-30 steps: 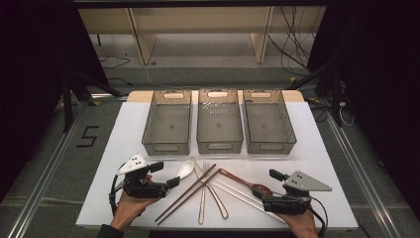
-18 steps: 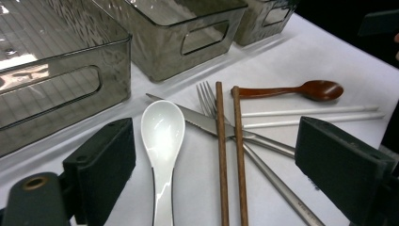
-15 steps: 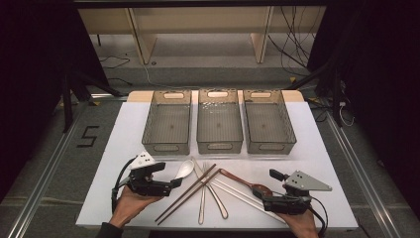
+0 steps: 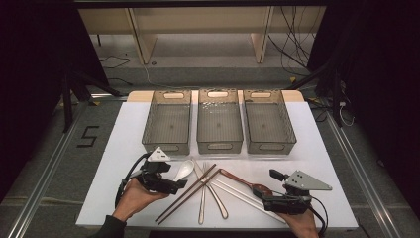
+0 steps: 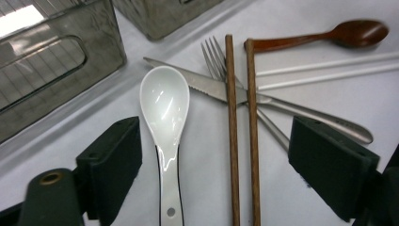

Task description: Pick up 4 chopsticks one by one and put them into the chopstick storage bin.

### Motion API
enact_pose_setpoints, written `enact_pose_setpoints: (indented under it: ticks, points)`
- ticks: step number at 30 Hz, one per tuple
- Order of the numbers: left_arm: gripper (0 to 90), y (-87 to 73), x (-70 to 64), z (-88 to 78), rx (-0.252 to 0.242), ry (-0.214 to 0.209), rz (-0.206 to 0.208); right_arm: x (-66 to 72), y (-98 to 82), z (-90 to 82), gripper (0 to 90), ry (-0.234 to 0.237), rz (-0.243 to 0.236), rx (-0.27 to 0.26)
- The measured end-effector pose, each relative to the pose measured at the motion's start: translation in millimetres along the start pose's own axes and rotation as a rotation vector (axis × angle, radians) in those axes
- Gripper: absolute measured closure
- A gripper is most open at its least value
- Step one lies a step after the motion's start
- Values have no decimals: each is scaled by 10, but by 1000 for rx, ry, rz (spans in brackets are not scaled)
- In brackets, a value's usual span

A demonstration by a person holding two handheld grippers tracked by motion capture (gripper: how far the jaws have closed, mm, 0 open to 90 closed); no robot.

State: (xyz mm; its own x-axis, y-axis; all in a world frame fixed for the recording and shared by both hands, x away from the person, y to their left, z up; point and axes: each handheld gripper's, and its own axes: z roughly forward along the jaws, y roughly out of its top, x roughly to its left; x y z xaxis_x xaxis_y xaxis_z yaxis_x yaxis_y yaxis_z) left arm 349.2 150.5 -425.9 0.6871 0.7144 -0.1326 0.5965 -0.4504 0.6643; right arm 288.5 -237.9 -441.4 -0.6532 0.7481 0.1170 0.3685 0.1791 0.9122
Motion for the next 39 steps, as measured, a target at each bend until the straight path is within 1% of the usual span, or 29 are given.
enact_pose_setpoints:
  ticks: [5, 6, 7, 8, 9, 11, 13, 15, 18, 19, 20, 21, 23, 24, 25, 26, 29, 33, 35, 38, 39]
  points:
    - [251, 56, -43, 77, 90, 5, 24, -3, -2, 4, 170, -2, 2, 5]
    - [267, 73, -64, 115, 125, 9, 30, -2, -1, 3, 170, -1, 2, 4]
    - [281, 73, -64, 115, 125, 9, 30, -2, -1, 3, 170, 1, 1, 4]
    - [293, 81, -73, 136, 142, 7, 28, -1, -1, 3, 171, 1, 1, 4]
    - [303, 88, -77, 160, 156, 8, 32, -1, -2, 4, 171, 2, 0, 5]
    - [339, 98, -86, 204, 184, -2, 43, 0, -2, 4, 172, 3, 0, 6]
    - [360, 101, -89, 260, 196, -4, 41, 0, -2, 6, 172, 4, 5, 6]
    - [388, 106, -100, 301, 217, -8, 55, -1, -2, 4, 172, 5, 5, 4]
    - [438, 114, -130, 364, 232, -17, 55, -3, -1, 3, 173, 5, 8, 4]
    - [438, 117, -128, 384, 244, -13, 65, -3, -1, 3, 173, 5, 8, 4]
    - [469, 115, -132, 407, 249, -7, 60, -1, -2, 3, 173, 6, 7, 5]
    - [485, 114, -128, 424, 257, -3, 64, 1, -2, 3, 173, 8, 7, 4]
    - [499, 105, -125, 459, 267, -13, 60, 2, -1, 1, 174, 9, 7, 5]
    - [527, 101, -122, 472, 274, -17, 60, -2, -1, 2, 174, 11, 12, 5]
    - [537, 99, -115, 483, 279, -16, 69, -5, -2, 2, 175, 16, 18, 3]
    - [545, 94, -123, 496, 279, -17, 59, -10, -2, 1, 175, 18, 22, 2]
    - [578, 90, -139, 514, 295, -28, 71, -12, 0, -4, 177, 16, 22, -1]
    - [610, 76, -143, 565, 319, -25, 71, -9, -1, -2, 178, 17, 20, 0]
    - [638, 67, -141, 591, 323, -20, 64, -8, 0, -2, 179, 17, 19, 0]
    - [673, 63, -133, 604, 334, -16, 75, -10, 0, -3, 181, 17, 21, -2]
    - [673, 59, -134, 611, 333, -21, 70, -10, 0, -3, 181, 17, 21, -2]
